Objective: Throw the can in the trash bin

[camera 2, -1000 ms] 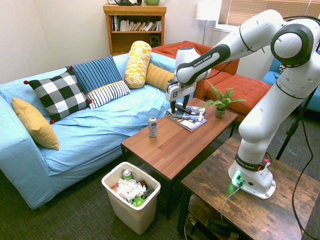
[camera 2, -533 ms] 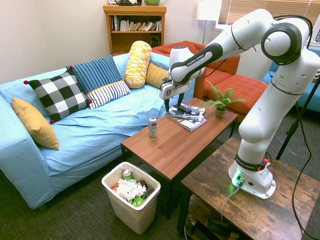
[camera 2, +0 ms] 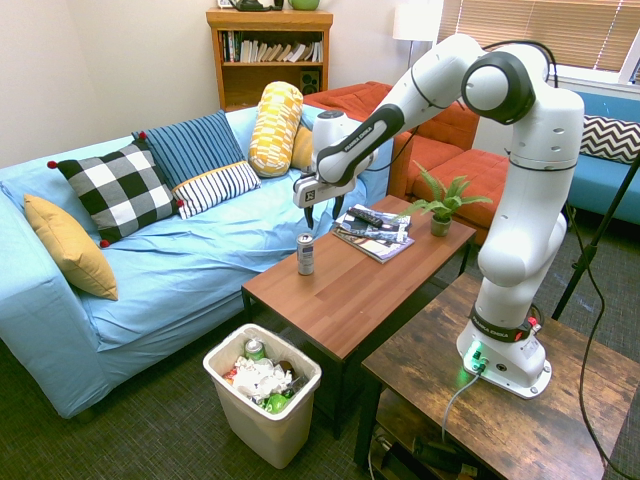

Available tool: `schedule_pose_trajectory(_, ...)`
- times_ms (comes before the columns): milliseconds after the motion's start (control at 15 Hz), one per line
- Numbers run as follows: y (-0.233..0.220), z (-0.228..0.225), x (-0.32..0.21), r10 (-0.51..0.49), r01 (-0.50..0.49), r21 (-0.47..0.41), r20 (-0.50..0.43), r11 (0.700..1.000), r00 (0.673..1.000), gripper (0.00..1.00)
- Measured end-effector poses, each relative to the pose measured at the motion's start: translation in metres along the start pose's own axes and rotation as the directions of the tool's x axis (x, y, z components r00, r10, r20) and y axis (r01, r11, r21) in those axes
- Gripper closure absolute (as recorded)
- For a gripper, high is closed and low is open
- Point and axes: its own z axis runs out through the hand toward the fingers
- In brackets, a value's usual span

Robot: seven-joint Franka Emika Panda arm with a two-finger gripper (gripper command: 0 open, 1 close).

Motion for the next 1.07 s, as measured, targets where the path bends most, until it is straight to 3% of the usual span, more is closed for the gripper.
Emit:
schedule_pose_trajectory(533, -0.029, 0.058, 0.011, 0.096, -0.096, 0.004, -0.028, 0.995, 0.995, 0.0)
schedule_pose_trajectory(1067, -0.05, 0.1, 0.016, 0.129, -0.129, -0.014, -0.023, 0.991, 0.991, 0.0)
